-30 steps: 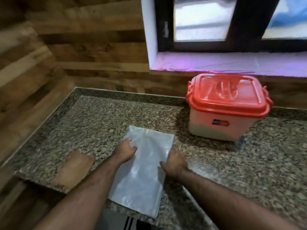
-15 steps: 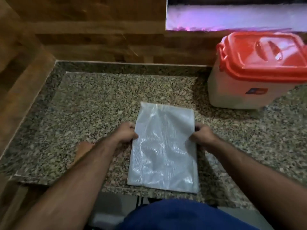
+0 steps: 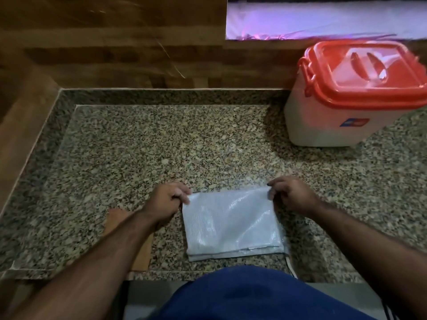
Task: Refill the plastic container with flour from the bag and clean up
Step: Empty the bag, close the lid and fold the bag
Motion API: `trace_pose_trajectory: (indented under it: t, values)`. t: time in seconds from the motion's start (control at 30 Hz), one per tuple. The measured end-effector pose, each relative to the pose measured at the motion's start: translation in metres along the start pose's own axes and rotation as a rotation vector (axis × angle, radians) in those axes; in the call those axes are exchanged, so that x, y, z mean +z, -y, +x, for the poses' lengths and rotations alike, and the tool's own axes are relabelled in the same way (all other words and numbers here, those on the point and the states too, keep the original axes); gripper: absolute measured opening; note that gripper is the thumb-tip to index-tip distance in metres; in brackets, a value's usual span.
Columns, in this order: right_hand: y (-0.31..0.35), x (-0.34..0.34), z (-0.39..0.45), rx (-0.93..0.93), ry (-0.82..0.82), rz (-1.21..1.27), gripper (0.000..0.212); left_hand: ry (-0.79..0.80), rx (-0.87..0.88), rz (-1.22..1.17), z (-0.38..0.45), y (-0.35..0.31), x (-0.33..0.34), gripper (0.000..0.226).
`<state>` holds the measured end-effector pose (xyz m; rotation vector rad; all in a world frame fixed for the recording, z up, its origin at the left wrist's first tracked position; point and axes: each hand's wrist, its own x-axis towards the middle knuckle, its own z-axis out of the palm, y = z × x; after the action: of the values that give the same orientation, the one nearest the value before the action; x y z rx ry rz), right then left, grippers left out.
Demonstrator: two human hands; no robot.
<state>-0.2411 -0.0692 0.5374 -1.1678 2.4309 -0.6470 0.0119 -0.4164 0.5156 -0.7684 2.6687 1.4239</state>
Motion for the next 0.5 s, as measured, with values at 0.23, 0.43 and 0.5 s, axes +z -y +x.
trace_pose_trajectory:
  t: [0.23, 0.43, 0.5]
  values:
    - [0.019, 0.007, 0.002, 0.004, 0.042, -0.323, 0.033, 0.030, 0.152, 0.197, 0.018, -0.040, 0.012, 0.021]
    - [0.035, 0.013, -0.004, 0.075, 0.062, -0.382, 0.023, 0.335, 0.129, 0.644, 0.042, -0.106, 0.070, 0.037]
    - [0.039, 0.014, -0.007, 0.126, 0.090, -0.389, 0.025, 0.359, 0.065, 0.644, 0.047, -0.107, 0.079, 0.040]
